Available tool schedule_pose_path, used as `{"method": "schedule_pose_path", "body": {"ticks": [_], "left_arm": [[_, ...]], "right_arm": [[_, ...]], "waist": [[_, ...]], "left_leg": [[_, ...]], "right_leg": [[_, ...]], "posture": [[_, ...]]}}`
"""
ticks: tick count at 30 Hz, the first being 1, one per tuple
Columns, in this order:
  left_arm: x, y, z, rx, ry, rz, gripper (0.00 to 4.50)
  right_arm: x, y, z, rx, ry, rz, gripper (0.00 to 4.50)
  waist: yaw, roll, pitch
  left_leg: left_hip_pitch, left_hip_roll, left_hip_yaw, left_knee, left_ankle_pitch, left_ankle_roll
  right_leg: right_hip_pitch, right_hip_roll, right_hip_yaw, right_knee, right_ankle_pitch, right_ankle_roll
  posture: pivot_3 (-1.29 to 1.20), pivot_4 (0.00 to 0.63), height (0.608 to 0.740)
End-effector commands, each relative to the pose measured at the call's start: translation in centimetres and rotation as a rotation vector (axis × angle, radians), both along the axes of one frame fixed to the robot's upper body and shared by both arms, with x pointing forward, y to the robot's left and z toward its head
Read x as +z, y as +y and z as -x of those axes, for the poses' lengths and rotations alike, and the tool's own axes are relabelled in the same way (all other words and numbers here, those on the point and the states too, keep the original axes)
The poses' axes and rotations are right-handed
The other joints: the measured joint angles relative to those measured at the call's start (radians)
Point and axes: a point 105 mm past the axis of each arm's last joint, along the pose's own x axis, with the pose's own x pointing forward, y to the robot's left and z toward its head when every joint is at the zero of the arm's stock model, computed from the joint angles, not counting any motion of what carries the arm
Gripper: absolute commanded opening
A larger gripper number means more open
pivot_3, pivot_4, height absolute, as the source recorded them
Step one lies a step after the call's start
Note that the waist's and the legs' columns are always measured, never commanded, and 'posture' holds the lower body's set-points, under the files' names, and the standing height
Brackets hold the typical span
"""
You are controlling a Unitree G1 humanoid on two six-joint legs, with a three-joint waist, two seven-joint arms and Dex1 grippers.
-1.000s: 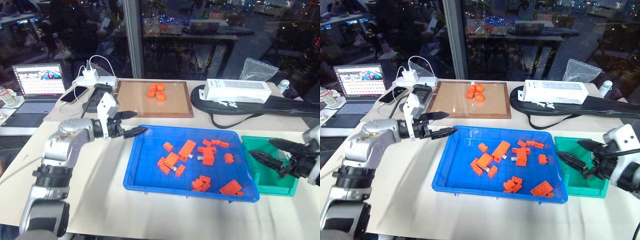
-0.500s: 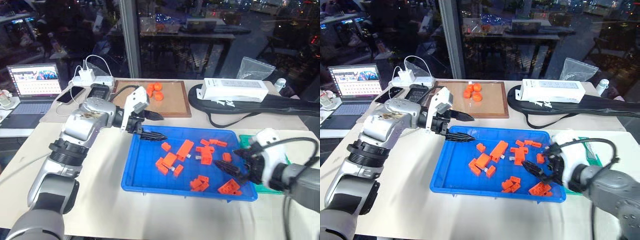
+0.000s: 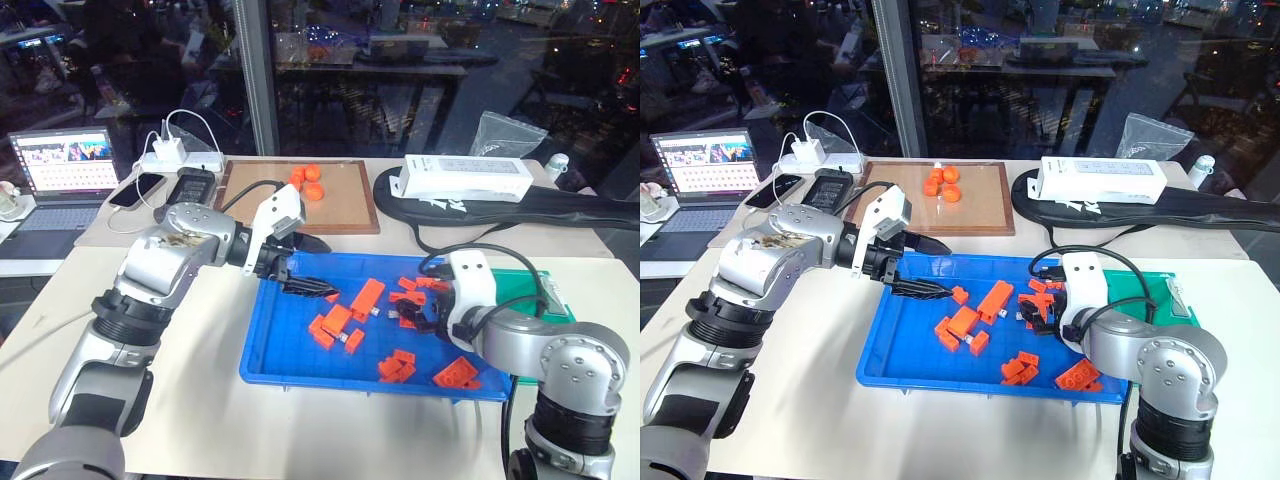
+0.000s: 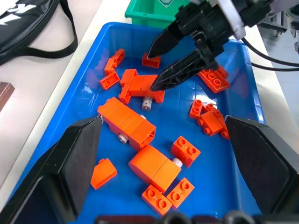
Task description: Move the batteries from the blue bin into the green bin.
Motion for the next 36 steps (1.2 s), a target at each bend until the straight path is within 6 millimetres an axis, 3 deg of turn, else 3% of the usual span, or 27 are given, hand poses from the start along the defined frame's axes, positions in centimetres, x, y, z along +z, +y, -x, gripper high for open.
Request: {"method": "schedule_pose_path", "body": {"ticks": [1,3,6,13,21,26,36], "left_arm": [[1.1,0.4,0.6,0.000,-0.043,0.016,4.50],[1.0,0.7,0.7,0.002,-0.049,0.007,4.50],[0.8,1.1,0.9,0.007,-0.054,-0.001,4.50],[0.7,1.1,0.9,0.006,-0.059,0.000,4.50],[0.4,1.0,0.9,-0.004,-0.053,-0.001,4.50],[0.3,0.7,0.9,-0.021,-0.051,-0.002,4.50],[0.1,0.4,1.1,-0.039,-0.049,-0.004,4.50]], "right_arm": [[-0.3,0.7,0.0,0.030,0.019,0.019,4.49],[-0.7,0.8,-0.1,0.031,0.037,0.033,4.49],[-0.9,0.9,-0.3,0.029,0.045,0.044,3.81],[0.3,0.3,-0.7,0.025,0.007,0.077,1.45],[3.2,-1.3,-0.5,0.080,-0.063,0.133,1.44],[2.9,0.0,3.6,0.403,0.053,0.199,1.44],[1.2,0.0,9.1,0.701,0.280,0.317,1.44]], "waist": [[-0.001,0.000,0.000],[-0.001,0.000,0.000],[-0.001,0.000,0.000],[0.000,0.000,0.000],[0.000,0.000,0.000],[0.003,0.000,0.001],[0.001,-0.001,0.001]], "left_leg": [[0.000,0.000,0.000,0.000,0.000,0.000],[0.000,0.001,0.000,0.000,0.000,0.000],[0.000,0.001,0.000,0.000,0.000,0.000],[0.000,0.002,0.000,0.000,0.000,0.000],[0.000,0.002,0.001,0.000,0.000,0.000],[-0.001,0.002,0.002,-0.001,0.000,0.000],[-0.001,0.004,0.002,0.000,0.000,0.001]], "right_leg": [[0.000,0.000,0.000,0.000,0.000,0.000],[0.000,0.001,0.000,0.000,0.000,0.000],[0.000,0.002,0.000,0.000,0.000,-0.001],[-0.001,0.003,0.001,0.000,0.001,-0.001],[-0.001,0.003,0.001,0.000,0.001,-0.001],[-0.001,0.002,0.001,-0.002,0.001,-0.001],[-0.001,0.003,0.001,-0.003,0.000,-0.002]], "posture": [[0.00,0.150,0.699],[0.00,0.150,0.699],[0.00,0.150,0.699],[0.00,0.150,0.699],[0.00,0.150,0.699],[0.00,0.150,0.699],[0.00,0.150,0.699]]}}
